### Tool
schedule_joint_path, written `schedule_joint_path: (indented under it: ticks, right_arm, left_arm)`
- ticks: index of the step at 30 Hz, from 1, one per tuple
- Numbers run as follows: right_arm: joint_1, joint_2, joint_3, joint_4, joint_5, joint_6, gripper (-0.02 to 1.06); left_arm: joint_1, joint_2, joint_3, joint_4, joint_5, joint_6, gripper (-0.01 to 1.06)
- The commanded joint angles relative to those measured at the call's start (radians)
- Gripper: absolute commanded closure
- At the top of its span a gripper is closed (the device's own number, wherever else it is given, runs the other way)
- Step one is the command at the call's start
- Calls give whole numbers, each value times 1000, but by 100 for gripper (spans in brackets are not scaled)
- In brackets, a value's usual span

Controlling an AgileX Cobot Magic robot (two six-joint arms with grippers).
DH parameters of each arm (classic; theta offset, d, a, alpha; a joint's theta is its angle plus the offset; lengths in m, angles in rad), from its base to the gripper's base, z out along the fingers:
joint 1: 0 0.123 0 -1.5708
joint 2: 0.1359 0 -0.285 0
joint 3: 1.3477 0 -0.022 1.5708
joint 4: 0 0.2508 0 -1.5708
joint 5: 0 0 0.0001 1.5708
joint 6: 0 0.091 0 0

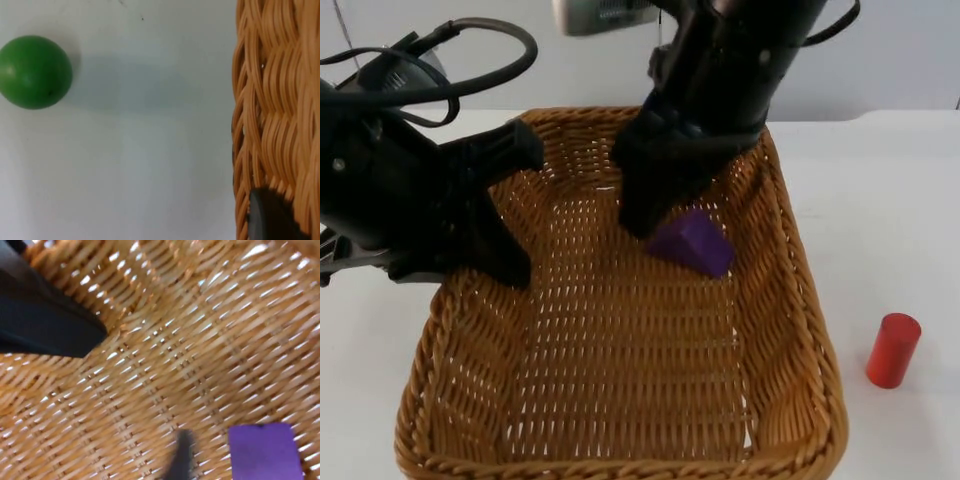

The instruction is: Pick up the basket with the left hand and place the triangular block into the basket with the right hand.

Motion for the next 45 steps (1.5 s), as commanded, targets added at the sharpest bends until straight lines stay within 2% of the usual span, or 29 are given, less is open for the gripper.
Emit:
schedule_joint_path:
  ticks: [1,4,6,11,17,20,26,31,36,45]
  right_arm:
    - [6,-53,-1,3,-28,-18,19]
    - [4,-143,-1,-34,-77,-18,9]
    - [4,-176,-1,-53,-87,-10,9]
    - [4,-396,-1,-204,-120,96,9]
    - [4,-552,17,-219,-128,143,9]
    - [4,-649,88,-219,-162,176,9]
    - [4,-755,213,-219,-202,176,9]
    - [4,-814,259,-219,-208,214,9]
    - [4,-853,259,-219,-201,260,9]
    - [4,-929,259,-219,-198,285,9]
  left_arm:
    - [2,-6,-1,-17,1,-1,105]
    - [2,-6,-1,-17,1,-1,105]
    - [2,-6,-1,-17,1,-1,105]
    - [2,-6,-1,-19,-24,-1,105]
    - [2,-6,-1,-11,-29,-1,105]
    - [2,-4,-1,-11,-48,2,105]
    - [0,49,-52,-13,-39,14,105]
    - [0,189,-187,-13,-33,46,105]
    - [0,377,-343,-11,-86,70,105]
    - [-2,648,-585,-11,-81,122,105]
